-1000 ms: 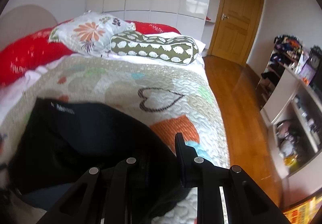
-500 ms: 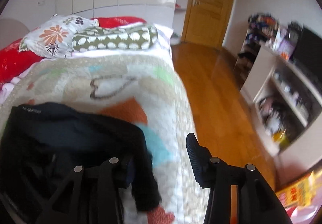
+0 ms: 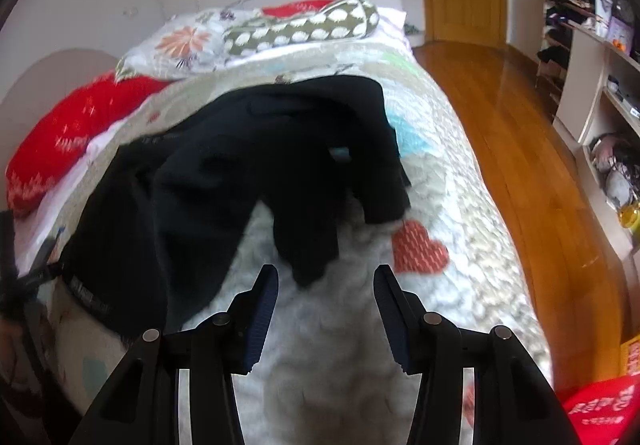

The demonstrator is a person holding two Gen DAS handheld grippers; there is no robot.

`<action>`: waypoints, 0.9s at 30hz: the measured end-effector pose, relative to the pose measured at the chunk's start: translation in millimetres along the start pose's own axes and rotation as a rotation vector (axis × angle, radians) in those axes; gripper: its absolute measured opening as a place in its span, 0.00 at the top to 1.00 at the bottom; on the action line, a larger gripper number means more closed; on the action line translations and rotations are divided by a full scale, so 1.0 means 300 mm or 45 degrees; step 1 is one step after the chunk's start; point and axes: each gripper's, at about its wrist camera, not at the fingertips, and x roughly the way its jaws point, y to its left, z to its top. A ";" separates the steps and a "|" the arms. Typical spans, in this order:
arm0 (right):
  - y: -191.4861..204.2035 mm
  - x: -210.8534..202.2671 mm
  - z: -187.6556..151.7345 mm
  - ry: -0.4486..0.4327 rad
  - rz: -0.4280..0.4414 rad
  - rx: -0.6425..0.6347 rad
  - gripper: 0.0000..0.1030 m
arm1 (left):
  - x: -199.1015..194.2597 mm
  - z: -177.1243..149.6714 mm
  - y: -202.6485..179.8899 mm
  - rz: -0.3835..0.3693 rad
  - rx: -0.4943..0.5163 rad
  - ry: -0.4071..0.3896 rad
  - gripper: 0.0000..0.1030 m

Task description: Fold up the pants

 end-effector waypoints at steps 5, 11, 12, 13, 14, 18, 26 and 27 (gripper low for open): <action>-0.020 0.050 0.046 -0.066 0.085 0.106 0.90 | 0.002 0.024 -0.025 -0.076 0.018 -0.020 0.69; -0.101 -0.211 0.030 -0.308 -0.098 0.144 0.91 | -0.085 0.040 0.019 -0.193 -0.002 -0.037 0.84; -0.111 -0.248 0.019 -0.316 -0.113 0.131 0.91 | -0.113 0.041 0.032 -0.212 0.004 -0.053 0.84; -0.116 -0.280 0.004 -0.313 -0.127 0.110 0.91 | -0.149 0.040 0.050 -0.216 0.011 -0.069 0.84; -0.116 -0.307 -0.016 -0.294 -0.142 0.082 0.91 | -0.176 0.036 0.064 -0.207 0.013 -0.077 0.84; -0.084 -0.359 -0.112 -0.183 -0.164 -0.023 0.91 | -0.256 -0.008 0.123 -0.175 0.040 -0.085 0.84; -0.160 -0.378 -0.348 0.153 -0.147 -0.012 0.73 | -0.191 -0.144 0.179 -0.094 0.028 0.004 0.83; -0.196 -0.420 -0.353 0.132 -0.140 0.041 0.73 | -0.193 -0.148 0.183 -0.100 0.017 -0.002 0.83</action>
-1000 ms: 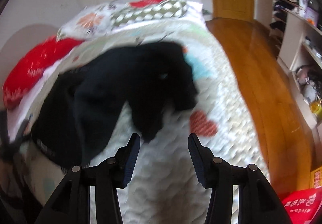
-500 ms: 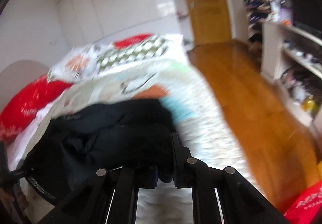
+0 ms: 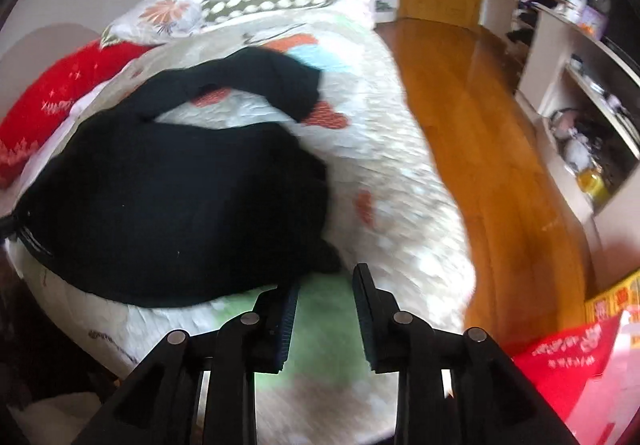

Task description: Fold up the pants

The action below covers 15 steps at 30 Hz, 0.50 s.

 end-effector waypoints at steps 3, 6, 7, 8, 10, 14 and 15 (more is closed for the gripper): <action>-0.095 -0.071 0.016 -0.083 0.047 0.131 0.64 | -0.012 0.005 -0.002 0.001 -0.007 -0.010 0.83; -0.118 -0.070 0.066 -0.156 0.031 0.178 0.60 | -0.008 0.019 -0.007 0.013 0.006 -0.012 0.83; -0.108 -0.050 0.093 -0.173 0.060 0.190 0.60 | -0.010 0.017 -0.006 0.015 0.005 -0.011 0.83; -0.112 -0.017 0.118 -0.181 0.112 0.222 0.60 | -0.011 0.016 -0.004 0.014 0.001 -0.010 0.83; -0.105 0.080 0.168 -0.124 0.232 0.290 0.60 | -0.013 0.016 0.002 0.010 -0.002 -0.007 0.83; -0.026 0.235 0.219 -0.015 0.374 0.255 0.60 | -0.021 0.019 0.010 0.024 0.002 -0.011 0.83; 0.000 0.253 0.219 -0.005 0.376 0.219 0.61 | -0.022 0.022 0.010 0.026 0.004 -0.012 0.83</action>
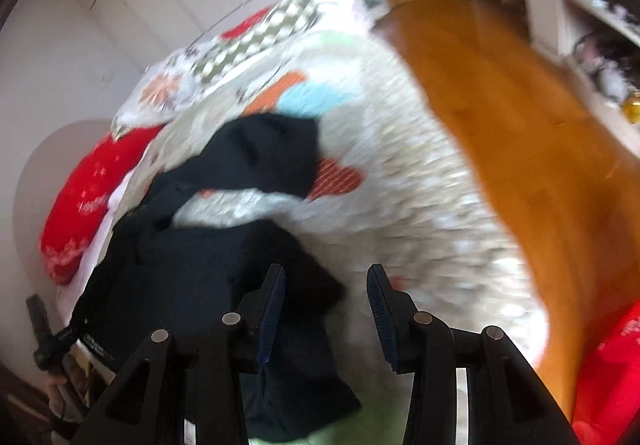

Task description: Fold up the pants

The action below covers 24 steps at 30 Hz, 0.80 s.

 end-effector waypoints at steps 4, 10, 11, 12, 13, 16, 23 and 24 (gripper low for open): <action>0.057 -0.008 0.004 -0.054 -0.075 -0.113 0.89 | -0.002 0.002 -0.009 0.022 0.021 -0.001 0.83; 0.050 -0.055 0.057 -0.156 -0.281 -0.156 0.90 | 0.015 -0.022 -0.039 0.094 0.070 -0.016 0.83; 0.047 -0.038 0.055 -0.146 -0.337 -0.163 0.90 | 0.019 -0.026 -0.037 0.099 0.065 -0.018 0.81; 0.043 -0.021 0.059 -0.136 -0.369 -0.158 0.90 | 0.019 -0.029 -0.035 0.107 0.059 -0.020 0.76; 0.039 -0.005 0.061 -0.121 -0.420 -0.142 0.90 | 0.018 -0.031 -0.027 0.117 0.048 -0.021 0.74; 0.020 -0.025 0.056 -0.111 -0.484 -0.084 0.87 | -0.003 -0.036 -0.002 0.096 0.025 -0.019 0.67; 0.188 -0.072 0.011 -0.141 -0.222 -0.225 0.85 | -0.094 -0.038 0.029 0.121 0.014 -0.072 0.60; 0.211 -0.054 -0.003 -0.114 -0.178 -0.242 0.85 | -0.096 -0.040 0.023 0.135 0.027 -0.081 0.60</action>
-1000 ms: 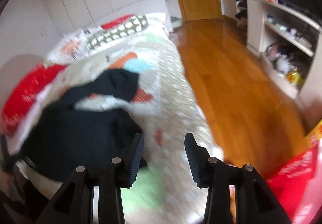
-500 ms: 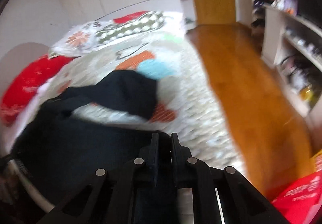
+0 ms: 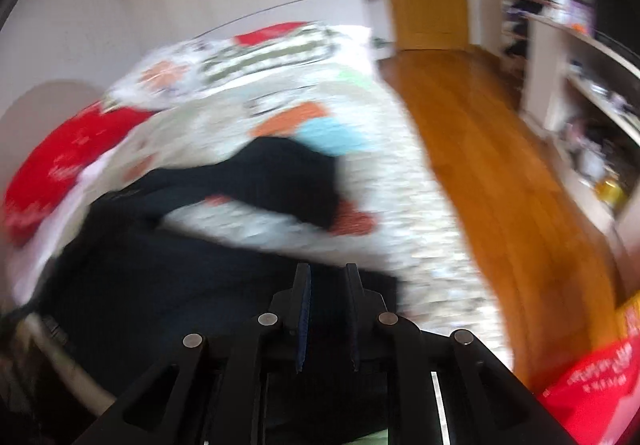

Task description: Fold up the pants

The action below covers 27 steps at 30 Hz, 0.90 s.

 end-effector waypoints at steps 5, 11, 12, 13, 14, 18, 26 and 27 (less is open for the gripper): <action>0.085 0.172 -0.080 0.209 0.090 -0.070 0.81 | 0.046 -0.032 0.022 0.002 -0.032 0.070 0.60; 0.117 0.113 -0.016 0.147 0.088 -0.105 0.72 | -0.022 0.009 0.046 -0.048 -0.015 0.034 0.45; 0.118 0.106 -0.002 0.133 0.092 -0.099 0.70 | -0.034 0.021 0.047 -0.049 -0.018 0.021 0.41; 0.121 0.100 0.011 0.122 0.102 -0.089 0.68 | -0.055 0.045 0.049 -0.046 -0.017 -0.011 0.41; 0.122 0.095 0.029 0.106 0.117 -0.073 0.67 | -0.067 0.068 0.050 -0.046 -0.012 -0.031 0.41; 0.126 0.118 0.080 0.075 0.096 -0.041 0.62 | -0.073 0.164 0.050 -0.075 -0.022 -0.060 0.24; 0.146 0.144 0.185 0.041 0.083 -0.090 0.60 | 0.183 0.393 0.033 -0.134 0.006 -0.016 0.22; 0.140 0.139 0.207 0.024 0.070 -0.098 0.60 | 0.216 0.415 0.032 -0.123 0.027 -0.010 0.22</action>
